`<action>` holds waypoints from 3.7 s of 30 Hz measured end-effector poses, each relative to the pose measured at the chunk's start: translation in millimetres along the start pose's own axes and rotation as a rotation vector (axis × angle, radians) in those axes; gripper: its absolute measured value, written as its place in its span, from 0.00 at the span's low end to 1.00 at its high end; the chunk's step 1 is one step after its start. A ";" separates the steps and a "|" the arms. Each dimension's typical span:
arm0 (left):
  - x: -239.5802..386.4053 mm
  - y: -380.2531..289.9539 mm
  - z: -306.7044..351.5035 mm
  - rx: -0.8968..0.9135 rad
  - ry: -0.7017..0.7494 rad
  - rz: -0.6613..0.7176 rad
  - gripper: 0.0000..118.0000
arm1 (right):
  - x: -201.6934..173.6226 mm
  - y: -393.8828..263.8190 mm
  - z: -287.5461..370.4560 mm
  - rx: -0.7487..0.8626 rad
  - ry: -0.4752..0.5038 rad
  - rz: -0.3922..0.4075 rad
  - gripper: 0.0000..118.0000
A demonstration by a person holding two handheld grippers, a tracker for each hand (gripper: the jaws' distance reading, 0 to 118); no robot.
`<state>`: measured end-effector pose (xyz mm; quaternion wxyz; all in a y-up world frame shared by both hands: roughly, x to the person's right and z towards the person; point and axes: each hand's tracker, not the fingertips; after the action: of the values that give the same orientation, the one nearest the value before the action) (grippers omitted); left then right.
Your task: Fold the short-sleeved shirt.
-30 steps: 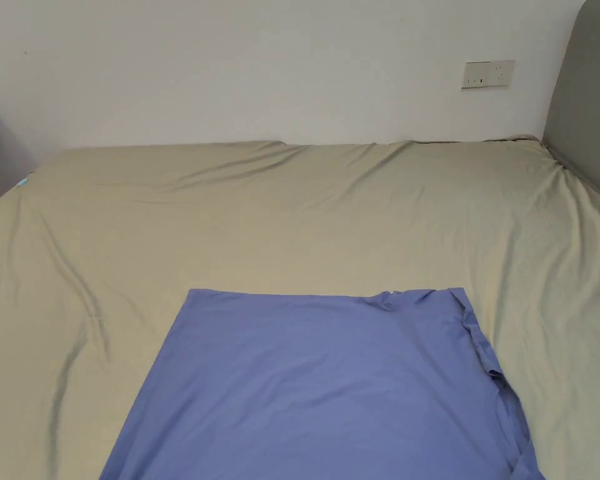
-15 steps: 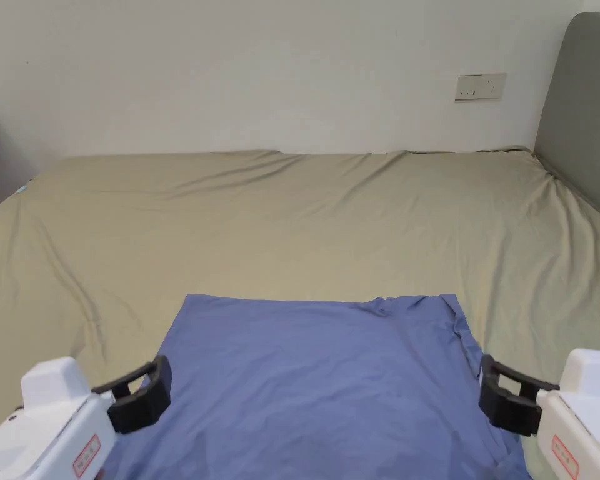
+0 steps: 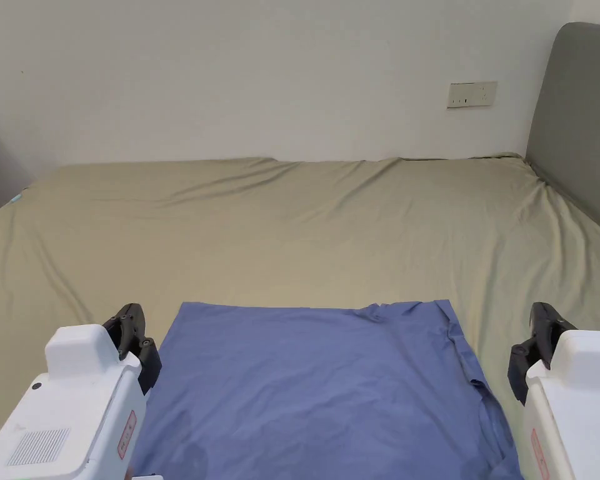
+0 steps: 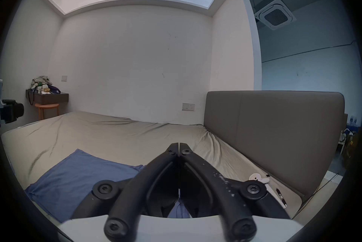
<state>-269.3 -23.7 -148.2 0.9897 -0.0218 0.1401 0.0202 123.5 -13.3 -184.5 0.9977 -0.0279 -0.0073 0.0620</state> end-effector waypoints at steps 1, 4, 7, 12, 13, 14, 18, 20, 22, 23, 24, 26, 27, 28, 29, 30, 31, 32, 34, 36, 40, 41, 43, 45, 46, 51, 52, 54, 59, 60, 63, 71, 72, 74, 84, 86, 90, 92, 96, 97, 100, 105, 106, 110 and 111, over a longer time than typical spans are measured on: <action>-1.8 -1.3 -0.8 -0.009 -0.019 0.010 0.00 | 1.0 -0.5 -1.3 -0.010 0.016 -0.008 0.01; -3.9 -5.5 -4.2 -0.030 0.002 0.005 0.00 | 0.6 -3.5 -3.4 -0.022 0.011 -0.018 0.01; -8.0 -9.9 -5.5 -0.048 0.003 0.009 0.00 | 0.8 -5.7 -5.5 -0.026 0.011 -0.011 0.01; -12.3 -18.8 -6.9 -0.084 0.006 -0.020 0.00 | -0.5 -8.2 -8.1 -0.032 0.014 -0.009 0.01; -13.7 -20.8 -6.7 -0.093 0.006 -0.019 0.00 | -1.0 -9.1 -8.9 -0.034 0.013 -0.004 0.01; -15.3 -22.6 -6.3 -0.105 0.006 -0.016 0.00 | -1.1 -10.0 -9.7 -0.037 0.014 -0.001 0.01; -28.3 -37.7 -10.0 -0.338 0.004 -0.025 0.00 | -1.9 -13.6 -10.1 -0.050 0.022 0.001 0.01; -40.0 -52.6 -9.6 -0.480 0.014 -0.011 0.00 | -2.1 -15.9 -11.0 -0.059 0.025 0.001 0.01; -53.8 -70.1 -8.0 -0.591 0.032 0.026 0.00 | -2.0 -19.4 -12.0 -0.067 0.025 0.000 0.01; -62.2 -80.1 -7.1 -0.641 0.022 0.036 0.00 | -1.6 -21.5 -12.7 -0.070 0.026 -0.003 0.01; -69.1 -88.8 -4.8 -0.665 0.029 0.045 0.00 | -1.6 -22.3 -12.8 -0.075 0.027 -0.005 0.01; -83.2 -104.5 -0.2 -0.715 0.035 0.058 0.17 | -2.4 -26.0 -13.9 -0.091 0.026 0.002 0.01; -89.9 -112.3 1.5 -0.724 0.035 0.060 0.41 | -2.9 -28.3 -14.2 -0.095 0.027 0.006 0.01; -95.1 -119.4 1.7 -0.763 0.033 0.060 0.73 | -3.4 -29.9 -14.2 -0.101 0.026 0.010 0.01; -100.3 -127.3 0.5 -0.797 0.055 0.068 0.88 | -3.9 -31.8 -14.4 -0.109 0.026 0.012 0.01; -106.4 -136.7 -1.6 -0.849 0.053 0.085 0.92 | -4.1 -33.9 -14.3 -0.116 0.027 0.011 0.01; -109.6 -143.0 -2.5 -0.886 0.050 0.087 0.91 | -4.3 -35.8 -14.0 -0.122 0.029 0.008 0.01; -111.9 -149.6 -1.3 -0.874 0.066 0.099 0.91 | -4.5 -37.5 -13.1 -0.129 0.030 0.005 0.01; -115.5 -165.1 -2.4 -0.890 0.078 0.097 0.91 | -4.5 -41.8 -11.1 -0.139 0.025 0.001 0.01; -117.0 -184.0 -4.6 -0.932 0.092 0.069 0.84 | -3.0 -45.6 -9.3 -0.154 0.018 -0.001 0.01; -111.8 -192.8 5.4 -0.884 0.078 0.068 0.38 | 7.4 -53.8 -5.4 -0.199 -0.001 -0.024 0.01; -109.0 -188.4 4.3 -0.902 0.067 0.062 0.33 | 11.0 -56.6 -4.3 -0.215 -0.008 -0.033 0.02; -109.7 -187.1 1.8 -0.909 0.024 0.066 0.08 | 17.7 -64.8 -3.9 -0.264 -0.024 -0.048 0.03; -101.4 -182.8 1.4 -0.896 0.017 0.065 0.07 | 24.6 -78.3 -8.2 -0.366 -0.032 -0.042 0.11; -97.6 -178.6 2.0 -0.888 0.028 0.032 0.07 | 27.1 -86.8 -11.4 -0.420 -0.040 -0.043 0.32; -93.4 -160.6 6.4 -0.827 0.012 0.048 0.07 | 36.9 -149.7 -29.1 -0.720 -0.015 -0.151 0.89; -93.2 -157.2 7.0 -0.818 0.011 0.056 0.07 | 36.8 -162.6 -28.4 -0.729 -0.013 -0.170 0.89; -95.5 -155.2 7.0 -0.799 0.010 0.065 0.07 | 32.7 -180.6 -34.3 -0.797 -0.009 -0.140 0.89; -97.8 -152.1 6.1 -0.789 0.008 0.088 0.07 | 17.8 -206.0 -41.3 -0.888 0.057 -0.093 0.39; -97.9 -152.0 5.9 -0.790 0.010 0.088 0.07 | 20.3 -217.7 -44.1 -0.910 0.071 -0.093 0.32; -98.8 -152.8 5.1 -0.796 0.013 0.098 0.07 | 23.8 -218.1 -41.9 -0.890 0.054 -0.152 0.28; -106.1 -131.8 -14.9 -0.745 0.014 0.188 0.07 | 33.4 -168.2 -48.3 -0.760 0.088 -0.182 0.09; -106.6 -125.8 -22.7 -0.731 0.013 0.198 0.07 | 32.4 -159.1 -52.6 -0.737 0.092 -0.187 0.09; -106.8 -115.1 -40.8 -0.708 0.013 0.210 0.07 | 29.8 -145.5 -67.0 -0.716 0.095 -0.190 0.09; -83.0 -101.2 -182.0 -0.702 0.045 0.143 0.07 | 11.9 -128.8 -189.3 -0.699 0.084 -0.214 0.09; -79.4 -109.4 -208.9 -0.727 0.054 0.130 0.07 | 6.0 -135.1 -215.6 -0.724 0.077 -0.202 0.09; -70.2 -132.9 -255.7 -0.808 0.074 0.103 0.07 | -4.3 -153.1 -263.2 -0.803 0.056 -0.185 0.09; -64.8 -146.8 -272.8 -0.860 0.088 0.059 0.07 | -8.1 -165.3 -281.5 -0.850 0.046 -0.172 0.09; -58.2 -173.8 -291.6 -0.950 0.104 0.003 0.07 | -12.3 -188.8 -297.0 -0.934 0.019 -0.200 0.09; -57.2 -176.8 -293.1 -0.956 0.107 0.008 0.07 | -12.6 -192.0 -296.6 -0.935 0.018 -0.209 0.09; -57.0 -170.7 -288.7 -0.936 0.116 0.024 0.10 | -15.2 -185.4 -289.3 -0.912 0.016 -0.194 0.11; -58.0 -130.9 -256.6 -0.774 0.053 0.102 0.96 | -8.9 -138.6 -259.0 -0.782 0.025 -0.156 0.82; -55.7 -117.0 -245.1 -0.712 0.033 0.120 1.00 | -6.1 -125.8 -248.0 -0.726 0.034 -0.163 0.94; -41.3 -63.0 -196.5 -0.470 -0.027 0.144 1.00 | 1.2 -66.2 -195.7 -0.505 0.079 -0.166 0.95; -35.7 -50.4 -182.6 -0.415 -0.035 0.125 1.00 | 1.6 -52.4 -181.4 -0.452 0.085 -0.161 0.95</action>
<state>-351.8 -84.2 -311.5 0.9631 -0.2158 0.1171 0.1104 134.8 -75.0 -362.6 0.9672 -0.2523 0.0188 -0.0224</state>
